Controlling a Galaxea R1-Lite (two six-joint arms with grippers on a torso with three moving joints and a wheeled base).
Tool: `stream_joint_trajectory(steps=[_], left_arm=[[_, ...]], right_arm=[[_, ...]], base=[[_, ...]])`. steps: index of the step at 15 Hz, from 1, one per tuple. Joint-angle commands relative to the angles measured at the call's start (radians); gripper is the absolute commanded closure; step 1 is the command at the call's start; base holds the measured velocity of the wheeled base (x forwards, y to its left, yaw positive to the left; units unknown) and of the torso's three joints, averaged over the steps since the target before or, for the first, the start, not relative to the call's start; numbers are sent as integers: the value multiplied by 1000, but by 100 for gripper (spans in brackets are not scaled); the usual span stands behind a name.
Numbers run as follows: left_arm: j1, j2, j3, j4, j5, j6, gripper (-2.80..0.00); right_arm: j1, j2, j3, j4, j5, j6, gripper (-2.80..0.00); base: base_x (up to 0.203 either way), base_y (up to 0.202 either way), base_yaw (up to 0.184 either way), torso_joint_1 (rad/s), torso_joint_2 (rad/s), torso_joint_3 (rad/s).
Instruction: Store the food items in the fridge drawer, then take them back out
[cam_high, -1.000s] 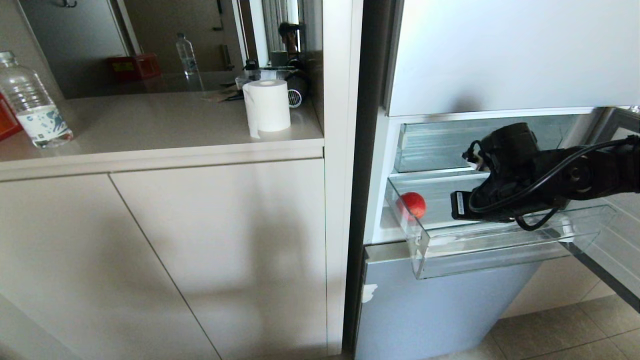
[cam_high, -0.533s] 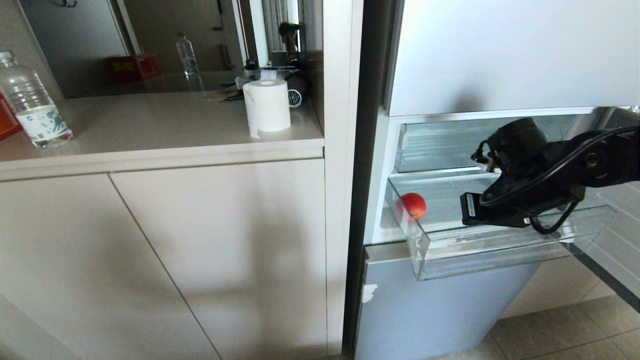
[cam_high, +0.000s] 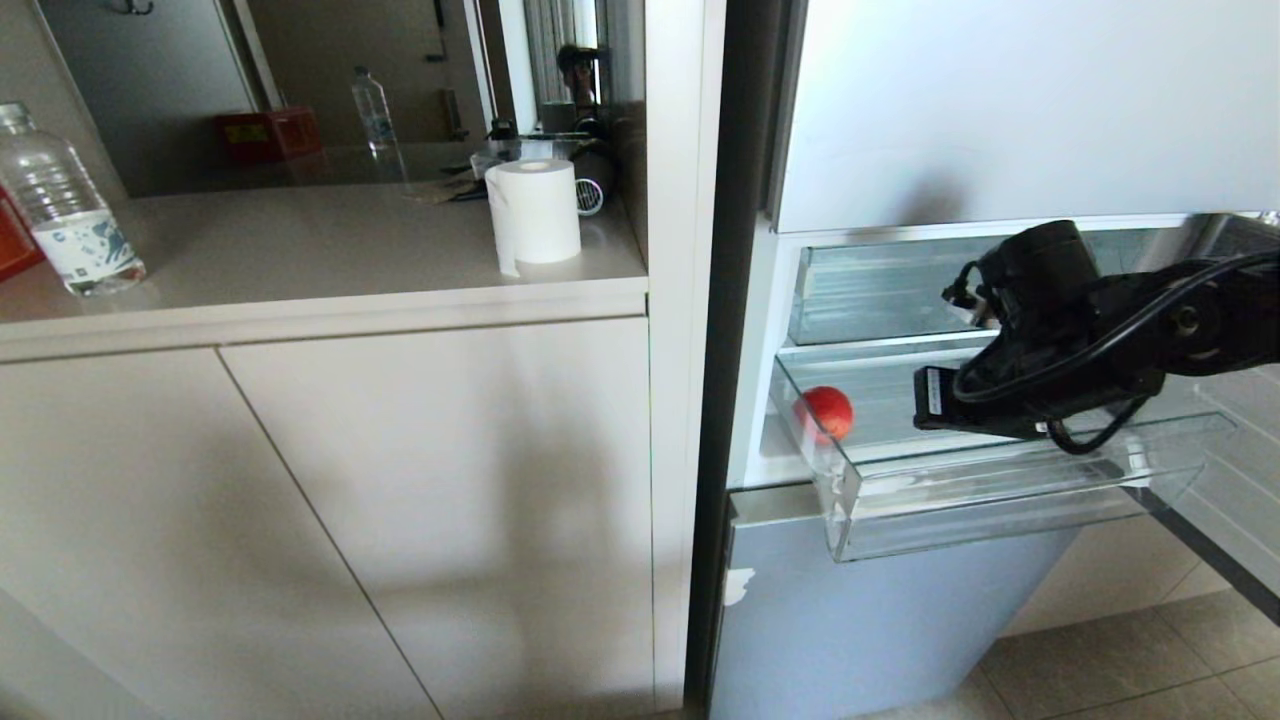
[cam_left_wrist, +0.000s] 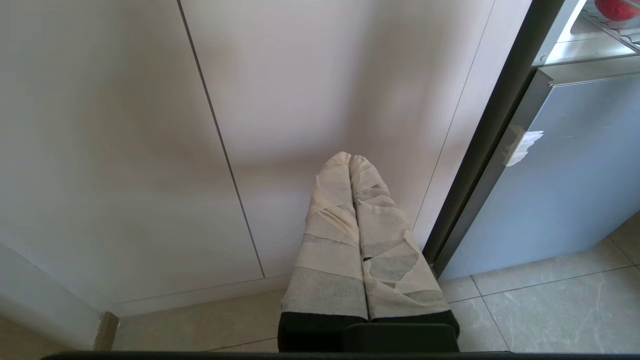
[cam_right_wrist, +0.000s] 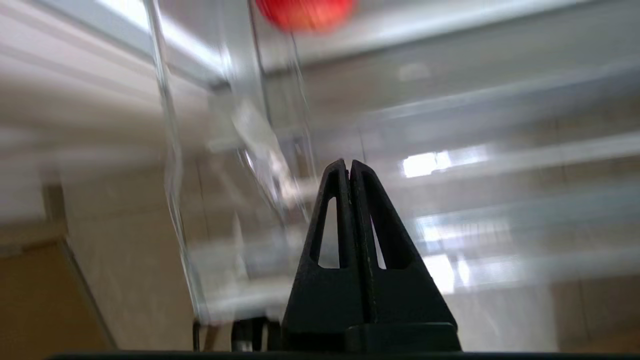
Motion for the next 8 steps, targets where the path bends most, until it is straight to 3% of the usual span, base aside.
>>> stream_joint_trajectory(steps=[1, 2, 3, 8], left_arm=[[1, 0, 0, 1, 0, 0, 0], [1, 0, 0, 1, 0, 0, 0], [1, 0, 0, 1, 0, 0, 0], [1, 0, 0, 1, 0, 0, 0]], right_arm=[[7, 85, -12, -64, -5, 4, 0], [8, 115, -31, -72, -7, 6, -176], [8, 146, -52, -77, -9, 8, -280], [9, 255, -189, -85, -4, 19, -280]], base=[[0, 0, 0, 0, 0, 0], [0, 0, 0, 0, 0, 0], [0, 0, 0, 0, 0, 0], [0, 0, 0, 0, 0, 0]])
